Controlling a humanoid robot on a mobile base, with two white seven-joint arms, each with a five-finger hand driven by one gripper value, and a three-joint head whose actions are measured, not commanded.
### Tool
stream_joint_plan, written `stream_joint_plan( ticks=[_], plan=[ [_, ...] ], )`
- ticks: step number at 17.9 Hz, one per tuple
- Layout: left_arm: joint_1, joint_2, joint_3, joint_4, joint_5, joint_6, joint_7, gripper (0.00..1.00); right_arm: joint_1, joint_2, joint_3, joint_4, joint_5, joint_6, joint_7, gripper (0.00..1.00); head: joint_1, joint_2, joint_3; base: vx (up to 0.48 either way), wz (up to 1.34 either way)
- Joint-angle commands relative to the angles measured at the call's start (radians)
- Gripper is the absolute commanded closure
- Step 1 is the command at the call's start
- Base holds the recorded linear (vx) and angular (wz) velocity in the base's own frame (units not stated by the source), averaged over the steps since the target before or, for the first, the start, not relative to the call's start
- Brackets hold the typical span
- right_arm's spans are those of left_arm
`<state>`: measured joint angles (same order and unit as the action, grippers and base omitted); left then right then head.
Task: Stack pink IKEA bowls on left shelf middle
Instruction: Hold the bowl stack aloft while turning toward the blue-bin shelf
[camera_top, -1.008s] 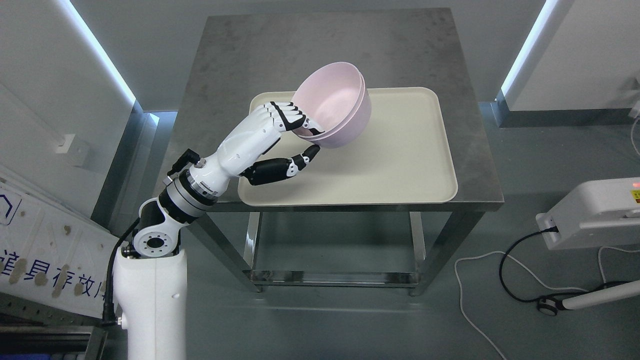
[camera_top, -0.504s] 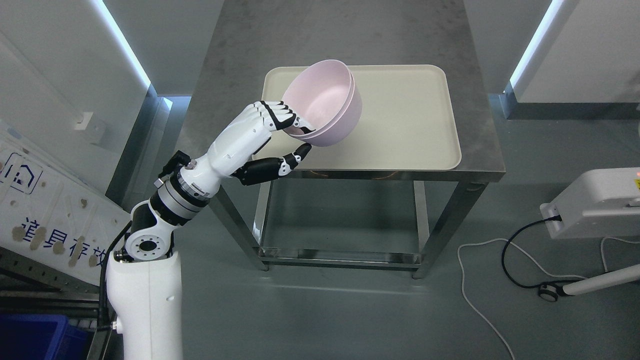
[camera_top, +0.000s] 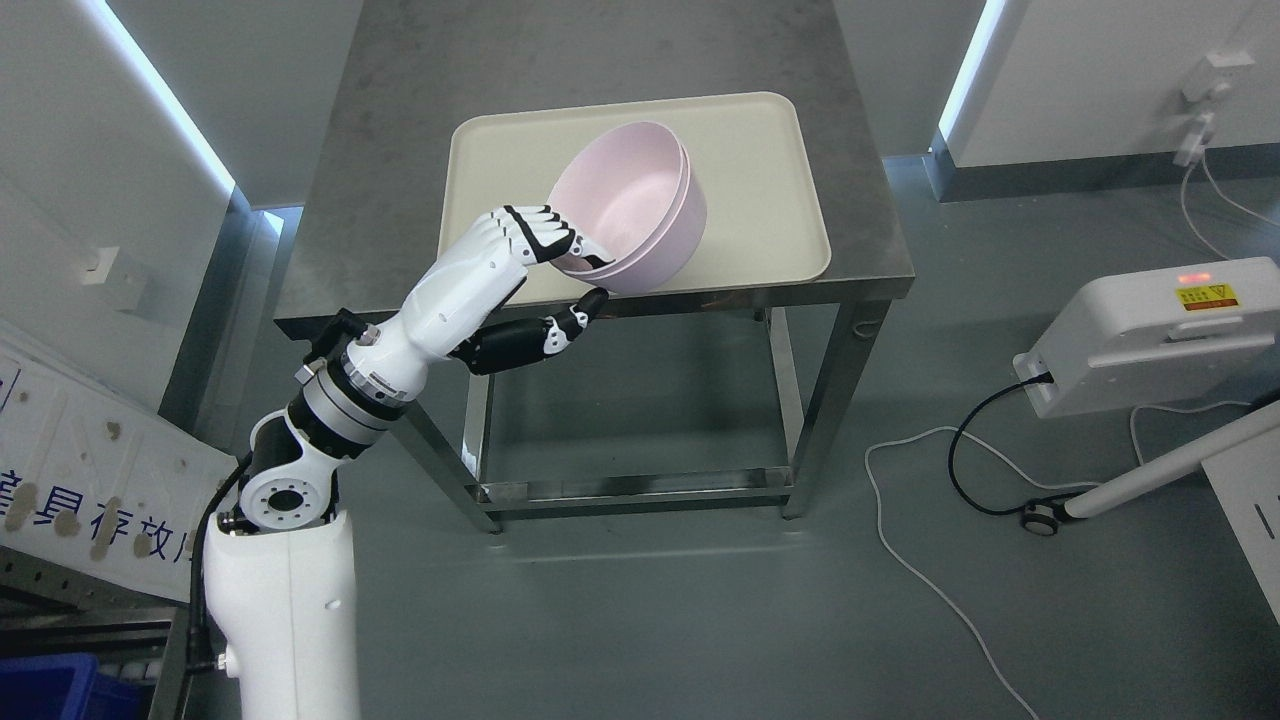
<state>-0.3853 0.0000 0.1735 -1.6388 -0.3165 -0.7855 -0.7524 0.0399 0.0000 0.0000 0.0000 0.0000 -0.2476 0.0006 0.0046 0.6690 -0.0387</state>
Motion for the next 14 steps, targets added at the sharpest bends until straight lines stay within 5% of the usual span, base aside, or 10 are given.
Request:
stream_joint_plan(
  ticks=[1,14],
  plan=[
    [0.005,0.017,0.02,-0.006,0.0,0.0,-0.001,0.98,0.0,-0.017,-0.005,-0.017,-0.002,0.001,-0.001,0.0,0.0,0.0,0.0,-0.135,-0.14],
    [0.02,0.017,0.023,-0.006,0.008,0.0,0.001,0.97,0.0,-0.017,-0.005,-0.017,-0.002,0.001,-0.001,0.0,0.0,0.0,0.0,-0.183,0.01]
  ],
)
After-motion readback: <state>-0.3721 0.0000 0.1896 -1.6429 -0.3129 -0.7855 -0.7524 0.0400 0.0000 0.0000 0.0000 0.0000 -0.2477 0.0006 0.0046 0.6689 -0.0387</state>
